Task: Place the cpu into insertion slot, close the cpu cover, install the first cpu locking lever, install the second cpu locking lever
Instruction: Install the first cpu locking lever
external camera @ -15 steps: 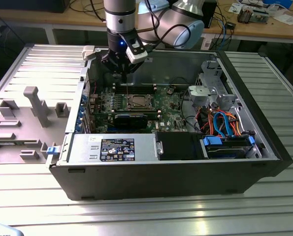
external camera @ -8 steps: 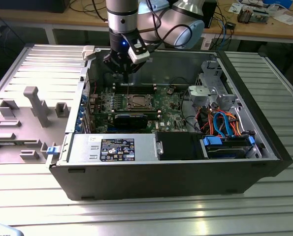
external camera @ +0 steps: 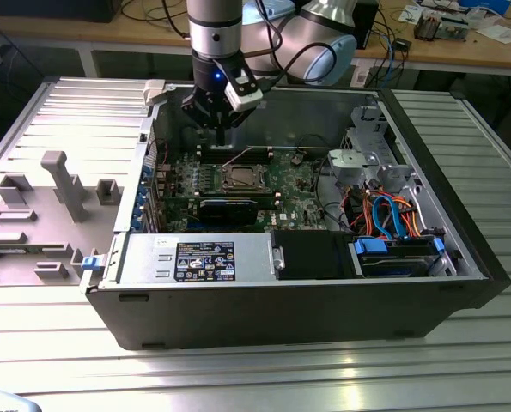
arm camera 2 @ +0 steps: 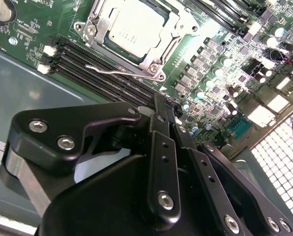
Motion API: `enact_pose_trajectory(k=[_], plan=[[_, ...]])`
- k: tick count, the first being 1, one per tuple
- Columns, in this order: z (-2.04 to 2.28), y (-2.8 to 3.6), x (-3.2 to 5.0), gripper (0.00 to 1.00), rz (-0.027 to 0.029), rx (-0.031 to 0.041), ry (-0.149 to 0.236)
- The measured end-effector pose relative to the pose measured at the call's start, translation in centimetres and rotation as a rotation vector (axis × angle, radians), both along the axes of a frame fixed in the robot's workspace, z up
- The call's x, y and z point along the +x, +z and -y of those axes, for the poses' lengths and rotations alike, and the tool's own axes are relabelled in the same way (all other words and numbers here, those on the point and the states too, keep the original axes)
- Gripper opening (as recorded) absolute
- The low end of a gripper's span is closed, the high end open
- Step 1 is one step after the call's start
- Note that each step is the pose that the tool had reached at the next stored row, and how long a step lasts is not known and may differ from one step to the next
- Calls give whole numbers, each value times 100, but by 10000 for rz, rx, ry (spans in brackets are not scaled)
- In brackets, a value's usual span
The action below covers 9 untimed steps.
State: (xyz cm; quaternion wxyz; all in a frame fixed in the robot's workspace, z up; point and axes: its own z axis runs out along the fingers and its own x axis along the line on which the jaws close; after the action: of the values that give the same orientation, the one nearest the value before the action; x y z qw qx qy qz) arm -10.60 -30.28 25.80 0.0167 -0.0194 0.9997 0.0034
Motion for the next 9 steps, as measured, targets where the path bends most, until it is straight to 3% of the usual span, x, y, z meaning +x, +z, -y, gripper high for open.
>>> enact_pose_trajectory(k=[9], plan=[[0, -19, 1, 11, 0, 13, 0]])
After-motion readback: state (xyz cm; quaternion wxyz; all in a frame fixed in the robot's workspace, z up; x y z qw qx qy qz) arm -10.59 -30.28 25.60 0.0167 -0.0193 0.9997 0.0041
